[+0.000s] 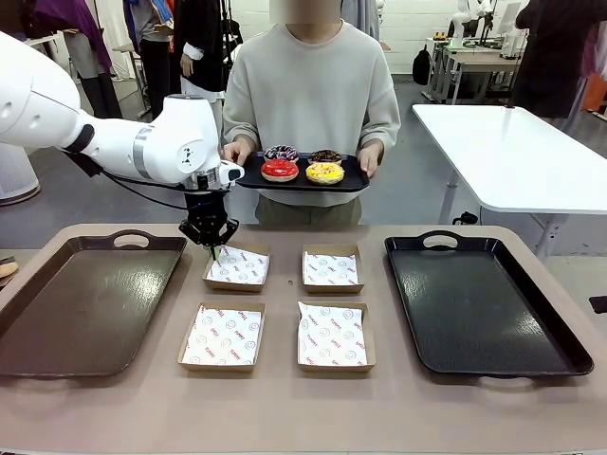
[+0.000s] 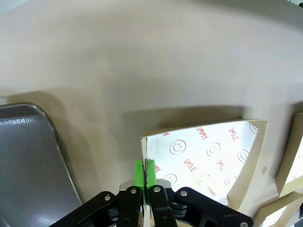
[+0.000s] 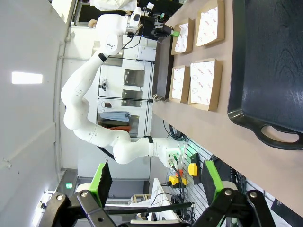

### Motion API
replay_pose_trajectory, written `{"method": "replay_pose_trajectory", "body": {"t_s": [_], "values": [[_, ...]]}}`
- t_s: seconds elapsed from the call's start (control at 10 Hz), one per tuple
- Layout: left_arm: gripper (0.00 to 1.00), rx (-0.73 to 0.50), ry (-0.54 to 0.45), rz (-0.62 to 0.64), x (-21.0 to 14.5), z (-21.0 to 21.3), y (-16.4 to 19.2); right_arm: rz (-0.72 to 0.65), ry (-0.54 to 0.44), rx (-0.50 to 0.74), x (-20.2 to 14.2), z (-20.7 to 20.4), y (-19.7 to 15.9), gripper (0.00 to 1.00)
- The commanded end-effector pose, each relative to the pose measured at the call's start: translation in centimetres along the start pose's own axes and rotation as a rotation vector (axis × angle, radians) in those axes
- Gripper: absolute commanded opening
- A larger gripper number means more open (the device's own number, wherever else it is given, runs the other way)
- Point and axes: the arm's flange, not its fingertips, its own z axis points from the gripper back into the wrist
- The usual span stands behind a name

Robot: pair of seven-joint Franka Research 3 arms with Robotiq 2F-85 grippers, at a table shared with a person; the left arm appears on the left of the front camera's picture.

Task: Individually package the donuts and arrange them on the tray.
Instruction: Pick up one Paper togo box.

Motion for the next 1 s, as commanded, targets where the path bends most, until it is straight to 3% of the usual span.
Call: {"method": "replay_pose_trajectory", "body": {"t_s": [0.0,0.5,0.7,0.9], "values": [[0.00,0.029,0.018,0.012,-1.2,3.9,-0.9,0.005,-0.008,0.021,0.2,0.1,0.1,1.00],[0.00,0.001,-0.070,0.055,-5.3,14.9,-1.6,0.005,-0.008,0.021,0.2,0.1,0.1,1.00],[0.00,0.008,-0.086,0.091,-6.1,17.2,-1.7,0.005,-0.008,0.021,0.2,0.1,0.1,1.00],[0.00,-0.010,-0.085,0.049,-5.7,17.3,-1.6,0.005,-0.008,0.021,0.2,0.1,0.1,1.00]]}}
